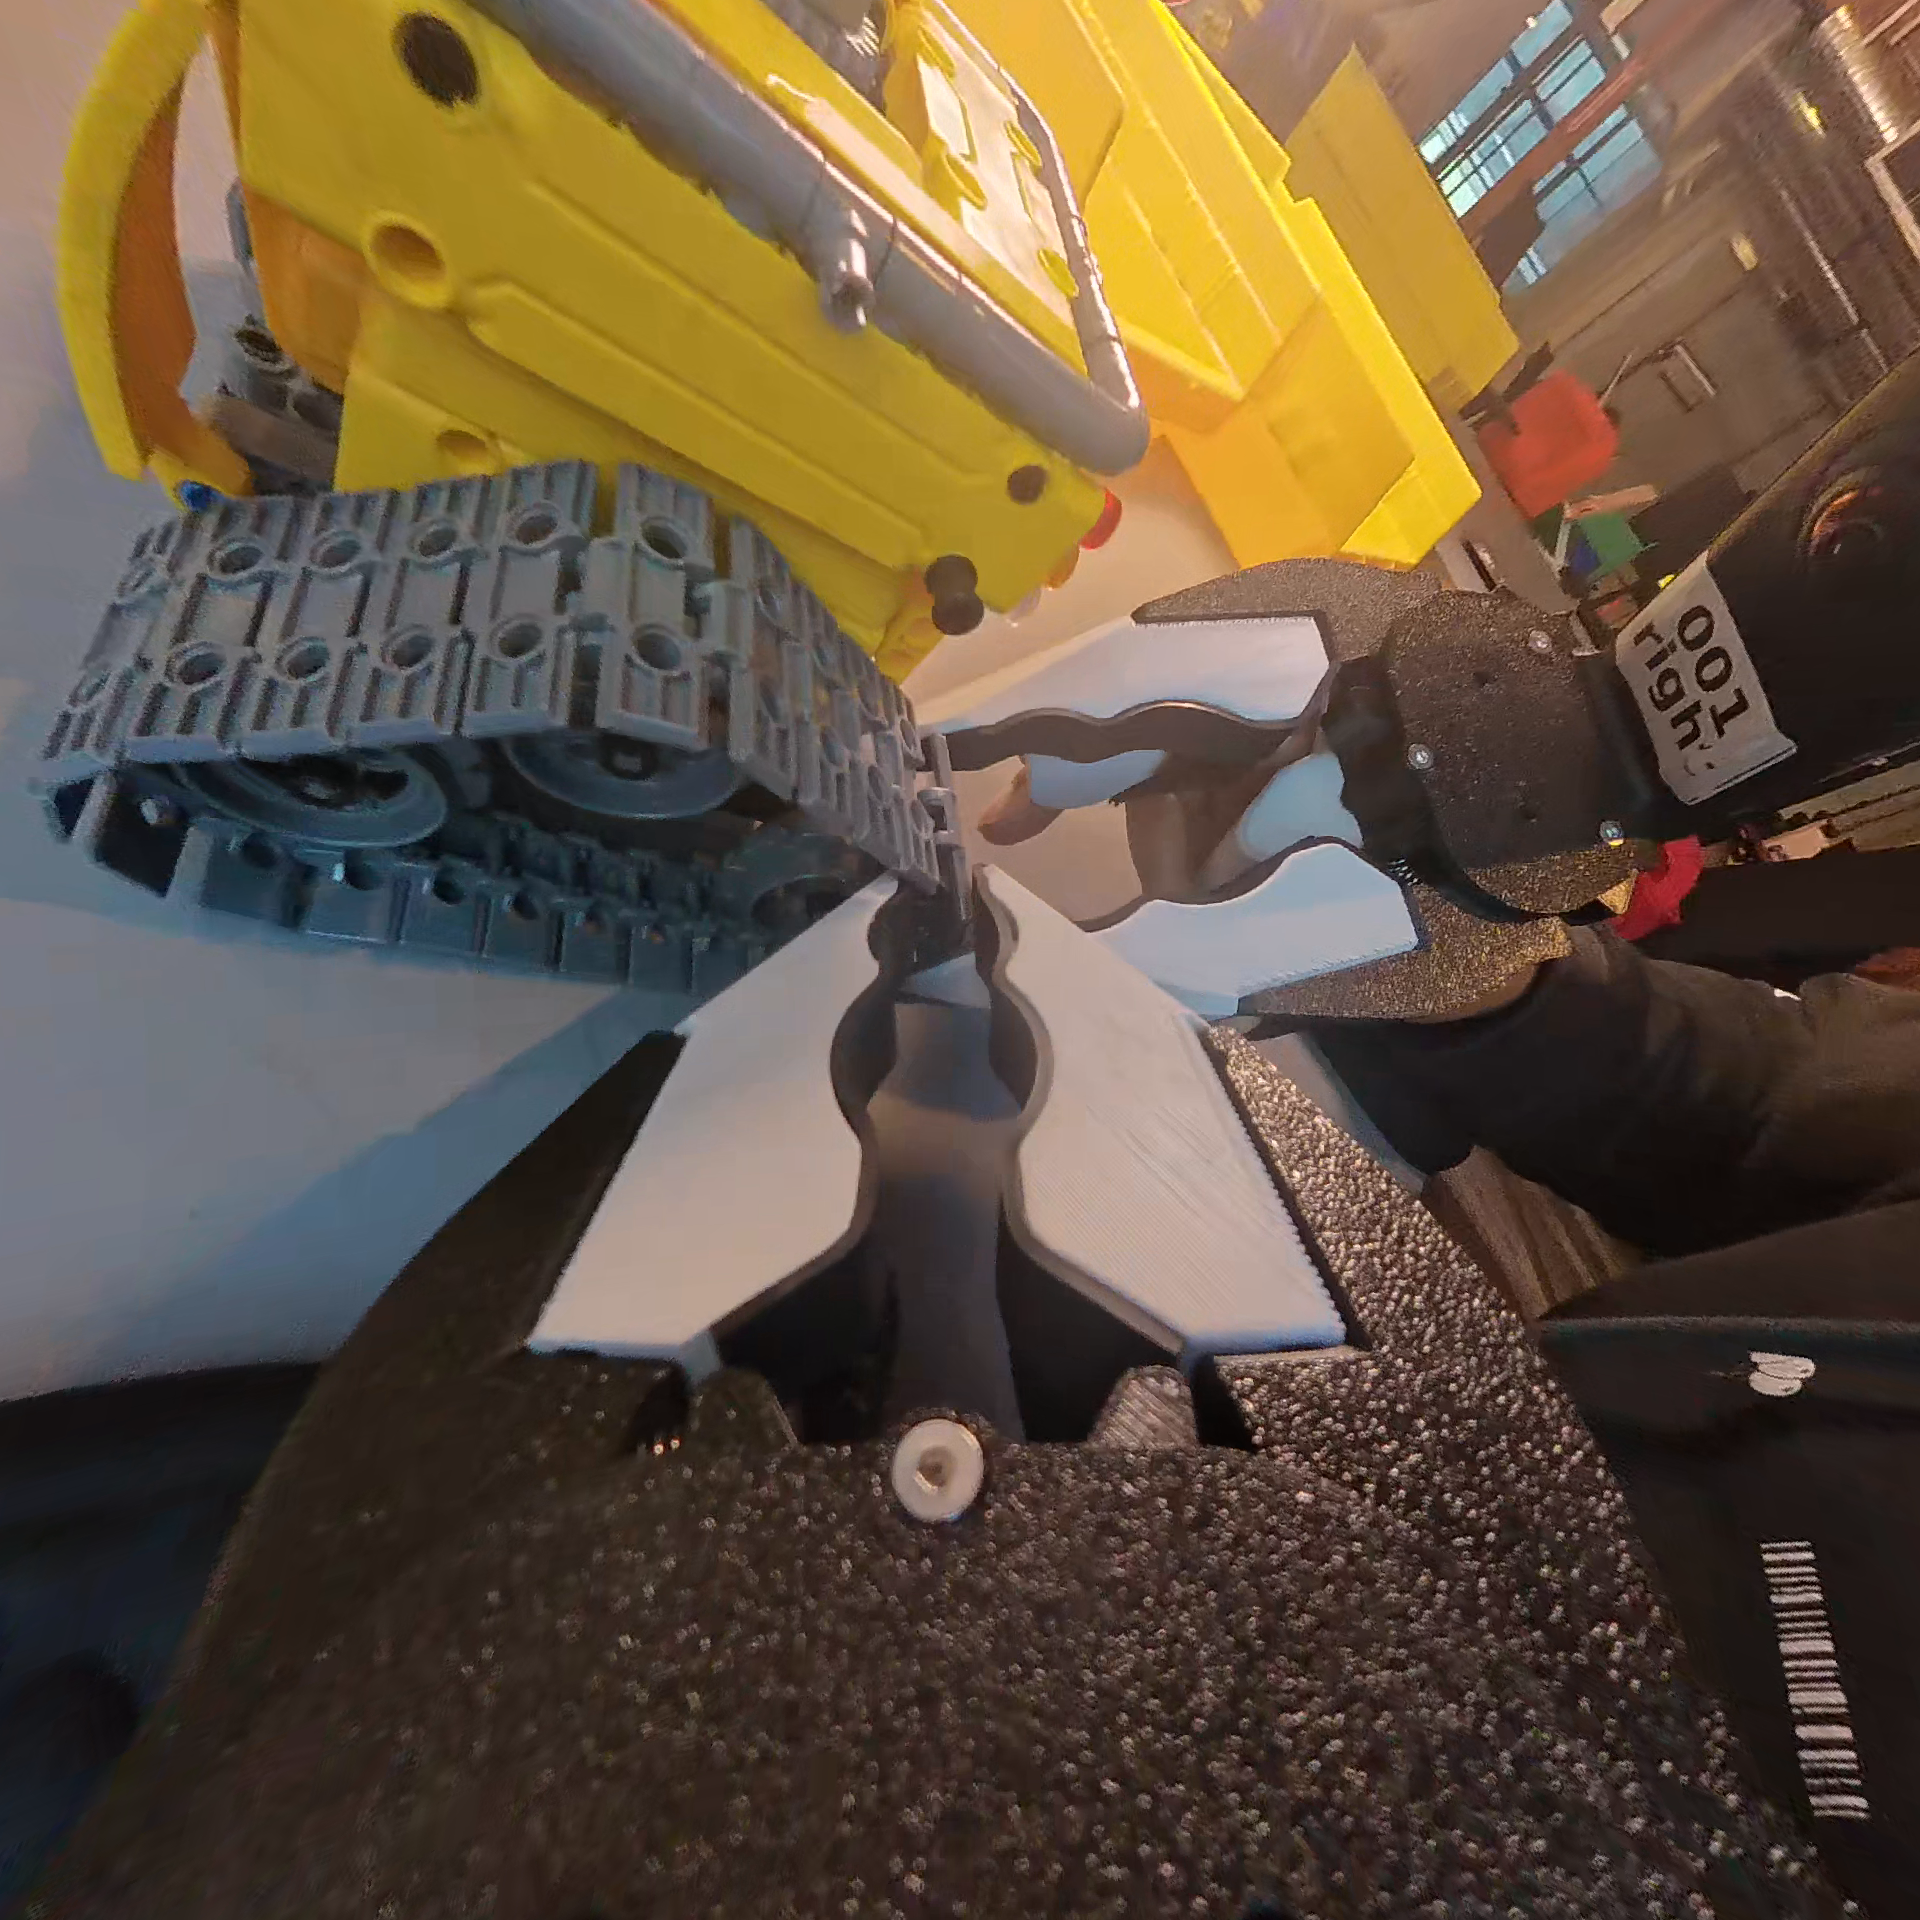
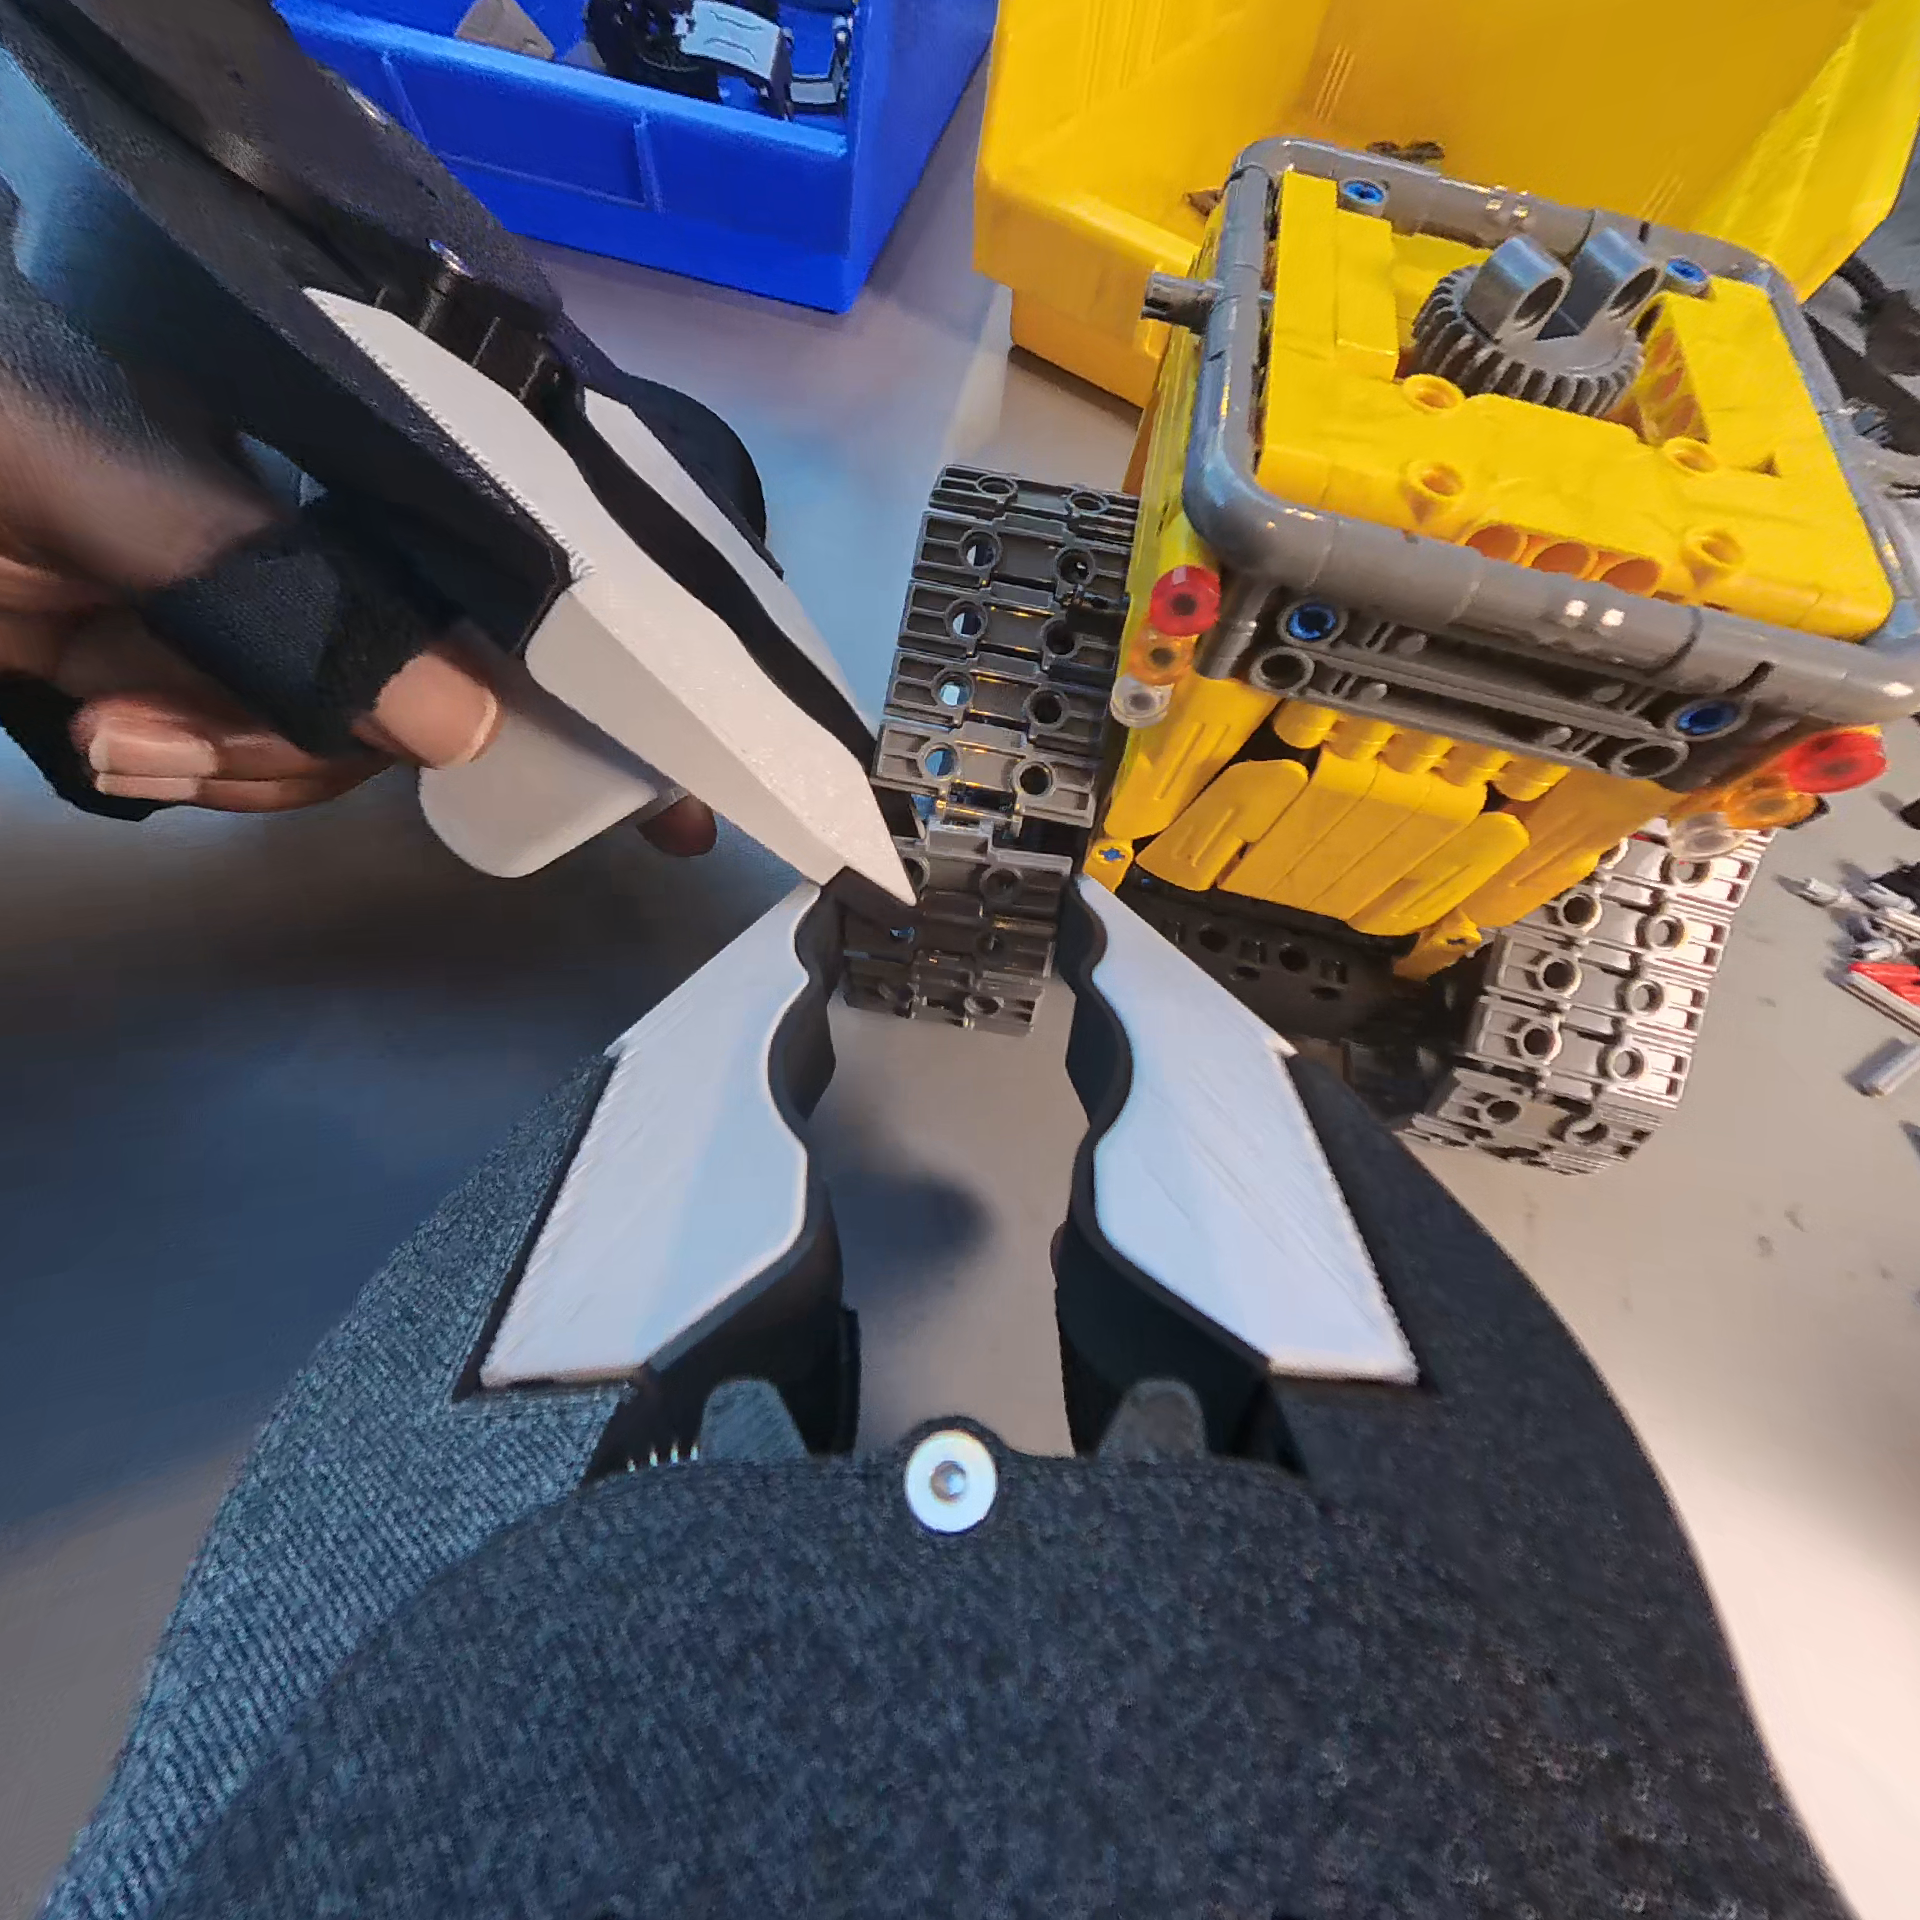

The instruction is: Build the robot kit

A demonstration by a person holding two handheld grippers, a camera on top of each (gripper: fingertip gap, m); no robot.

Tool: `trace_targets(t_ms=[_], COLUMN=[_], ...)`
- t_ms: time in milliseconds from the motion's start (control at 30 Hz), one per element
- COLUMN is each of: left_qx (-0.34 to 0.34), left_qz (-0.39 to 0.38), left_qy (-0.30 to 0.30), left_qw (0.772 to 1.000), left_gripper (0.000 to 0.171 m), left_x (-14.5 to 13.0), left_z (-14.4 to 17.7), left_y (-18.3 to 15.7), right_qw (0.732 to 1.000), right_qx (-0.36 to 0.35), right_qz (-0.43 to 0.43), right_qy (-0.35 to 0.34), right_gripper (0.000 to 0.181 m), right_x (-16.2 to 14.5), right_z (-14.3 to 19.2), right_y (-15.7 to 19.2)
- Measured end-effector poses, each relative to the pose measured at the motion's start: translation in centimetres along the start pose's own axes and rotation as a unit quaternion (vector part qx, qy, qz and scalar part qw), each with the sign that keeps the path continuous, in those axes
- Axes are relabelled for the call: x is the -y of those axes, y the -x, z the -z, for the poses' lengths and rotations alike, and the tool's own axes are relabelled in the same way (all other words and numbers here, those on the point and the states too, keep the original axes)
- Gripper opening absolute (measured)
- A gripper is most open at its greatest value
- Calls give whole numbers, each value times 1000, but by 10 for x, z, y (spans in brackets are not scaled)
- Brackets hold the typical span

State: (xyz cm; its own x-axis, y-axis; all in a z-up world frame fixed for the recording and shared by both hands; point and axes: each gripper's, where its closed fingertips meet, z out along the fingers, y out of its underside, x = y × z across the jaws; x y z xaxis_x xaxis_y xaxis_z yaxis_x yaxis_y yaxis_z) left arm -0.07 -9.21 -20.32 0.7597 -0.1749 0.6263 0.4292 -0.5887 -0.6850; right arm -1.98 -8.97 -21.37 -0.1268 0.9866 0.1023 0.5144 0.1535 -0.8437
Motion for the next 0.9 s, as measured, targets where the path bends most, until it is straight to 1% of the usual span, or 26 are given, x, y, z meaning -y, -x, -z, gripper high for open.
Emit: trace_targets(t_ms=[167,300,433,467,533,600,667,767,800,900], left_qx=[-16,-12,-10,-10,-7,-5,-3,-3,-2,1], left_qz=[20,20,22,22,19,16,15,21,20,21], left_qy=[-5,-9,-12,-12,-12,-13,-15,-22,-25,-34], left_qw=[1000,1000,1000,1000,1000,1000,1000,1000,999,999], left_gripper=[9,8,8,8,8,7,8,8,8,8], left_x=[0,1,2,2,2,2,2,3,3,3], left_z=[1,1,2,2,2,1,1,1,1,1], left_y=[1,2,3,3,3,3,3,3,3,3], right_qw=[1000,1000,1000,999,996,990,991,996,997,997], right_qx=[2,3,26,35,63,84,86,65,54,36], right_qz=[-3,-1,14,4,-51,-89,-64,3,9,-12], right_qy=[-4,-7,-6,-13,-37,-66,-80,-55,-54,-61], right_gripper=[42,42,51,51,51,48,43,39,34,21], right_x=[0,0,1,5,17,35,47,46,47,55], right_z=[-1,-1,7,11,20,28,33,27,24,13], right_y=[1,1,4,3,0,0,7,14,12,7])
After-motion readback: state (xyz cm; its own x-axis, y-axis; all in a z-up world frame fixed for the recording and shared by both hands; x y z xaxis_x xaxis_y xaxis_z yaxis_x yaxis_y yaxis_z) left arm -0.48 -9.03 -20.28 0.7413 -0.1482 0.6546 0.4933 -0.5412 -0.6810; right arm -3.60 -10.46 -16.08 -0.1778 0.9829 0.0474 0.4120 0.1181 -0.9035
